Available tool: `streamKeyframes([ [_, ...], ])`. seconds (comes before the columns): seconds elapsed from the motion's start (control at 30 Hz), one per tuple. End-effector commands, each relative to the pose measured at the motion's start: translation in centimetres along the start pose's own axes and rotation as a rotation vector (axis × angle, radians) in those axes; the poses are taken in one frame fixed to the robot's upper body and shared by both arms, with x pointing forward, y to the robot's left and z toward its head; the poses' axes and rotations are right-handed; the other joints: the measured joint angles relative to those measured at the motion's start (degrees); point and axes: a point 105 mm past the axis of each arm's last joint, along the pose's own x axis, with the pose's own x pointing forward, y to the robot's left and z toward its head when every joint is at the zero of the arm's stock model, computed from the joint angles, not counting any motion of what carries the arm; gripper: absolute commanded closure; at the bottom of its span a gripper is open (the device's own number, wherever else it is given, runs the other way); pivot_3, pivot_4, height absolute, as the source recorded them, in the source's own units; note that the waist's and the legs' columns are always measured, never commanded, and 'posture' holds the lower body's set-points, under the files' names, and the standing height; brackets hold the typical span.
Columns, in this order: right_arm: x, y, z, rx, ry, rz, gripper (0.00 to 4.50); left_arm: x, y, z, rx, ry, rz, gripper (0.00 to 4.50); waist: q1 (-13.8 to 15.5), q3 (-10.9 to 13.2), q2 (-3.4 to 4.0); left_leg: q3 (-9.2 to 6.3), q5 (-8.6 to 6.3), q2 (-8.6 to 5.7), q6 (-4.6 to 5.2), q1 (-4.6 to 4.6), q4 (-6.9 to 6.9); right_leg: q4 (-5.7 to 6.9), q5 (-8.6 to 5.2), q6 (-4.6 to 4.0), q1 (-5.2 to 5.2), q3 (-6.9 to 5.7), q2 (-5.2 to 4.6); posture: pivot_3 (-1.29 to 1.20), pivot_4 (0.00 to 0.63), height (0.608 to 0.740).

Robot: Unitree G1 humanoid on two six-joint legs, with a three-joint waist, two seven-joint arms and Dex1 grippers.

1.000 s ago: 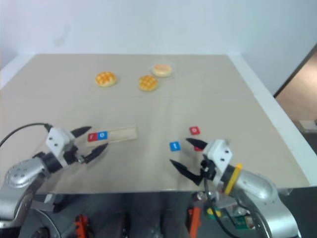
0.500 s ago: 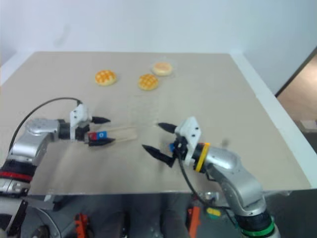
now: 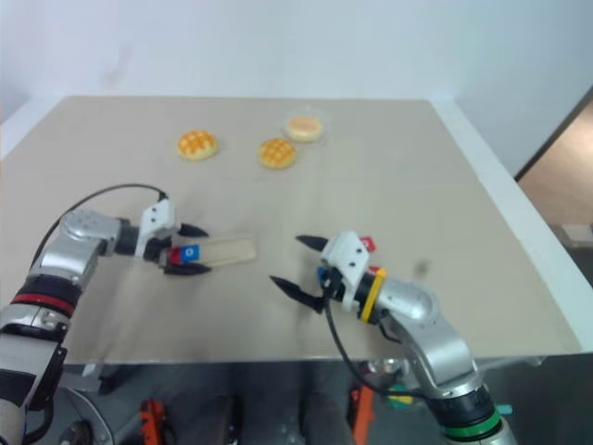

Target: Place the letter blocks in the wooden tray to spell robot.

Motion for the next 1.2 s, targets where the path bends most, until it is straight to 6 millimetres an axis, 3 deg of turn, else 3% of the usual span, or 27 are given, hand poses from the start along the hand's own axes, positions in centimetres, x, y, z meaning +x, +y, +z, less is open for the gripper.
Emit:
streamKeyframes([
  [0.03,-0.3,0.0,0.7,-0.034,-0.026,-0.006,0.03,-0.2,0.1,-0.3,0.008,0.025,0.000,0.00,0.0,0.0,0.00,-0.02,0.00,0.00,0.00,0.00,0.03,0.01,0.01,0.00,0.02,-0.02,0.00,0.00,0.150,0.740],
  [0.2,-0.4,0.1,0.7,-0.034,-0.024,-0.004,0.03,-0.2,0.1,-1.6,-0.029,0.063,0.001,0.00,0.0,0.0,0.00,0.00,0.00,0.02,0.00,0.10,0.05,0.03,0.03,-0.01,0.07,-0.01,0.02,0.00,0.150,0.740],
  [0.47,-0.4,-0.2,0.7,-0.038,-0.017,-0.007,0.03,-0.4,1.0,-1.9,-0.150,0.056,0.020,0.00,0.0,0.0,-0.01,-0.01,0.10,0.02,0.08,0.38,0.09,0.29,0.07,-0.08,0.21,0.01,0.07,0.00,0.150,0.740],
  [0.63,-0.5,0.0,0.6,-0.038,-0.011,-0.002,0.03,-0.8,0.0,-3.2,-0.130,0.138,-0.050,0.00,-0.3,0.0,-0.02,0.10,0.21,0.06,0.21,0.67,0.06,0.56,0.13,-0.26,0.24,0.16,0.16,0.00,0.150,0.740],
  [0.8,-0.5,0.3,0.5,-0.035,-0.008,0.005,0.00,-0.7,-0.2,-3.4,-0.064,0.168,-0.060,1.30,-0.3,0.0,-0.02,0.14,0.21,0.19,0.20,0.84,-0.07,0.74,0.01,-0.44,0.24,0.24,0.34,0.00,0.150,0.740],
  [1.07,-0.5,0.3,0.4,-0.033,-0.005,0.007,0.00,-0.9,-0.2,-3.6,-0.050,0.158,-0.040,1.30,-0.3,0.0,-0.02,0.14,0.20,0.26,0.21,0.86,-0.12,0.74,-0.04,-0.49,0.23,0.22,0.40,0.00,0.150,0.740],
  [1.2,-0.3,0.0,0.9,-0.044,-0.018,0.003,0.00,-0.1,-0.8,-2.0,0.048,0.121,-0.075,1.30,-0.3,0.0,-0.02,0.16,0.20,0.31,0.21,0.87,-0.12,0.75,-0.03,-0.51,0.23,0.24,0.42,0.00,0.150,0.740],
])
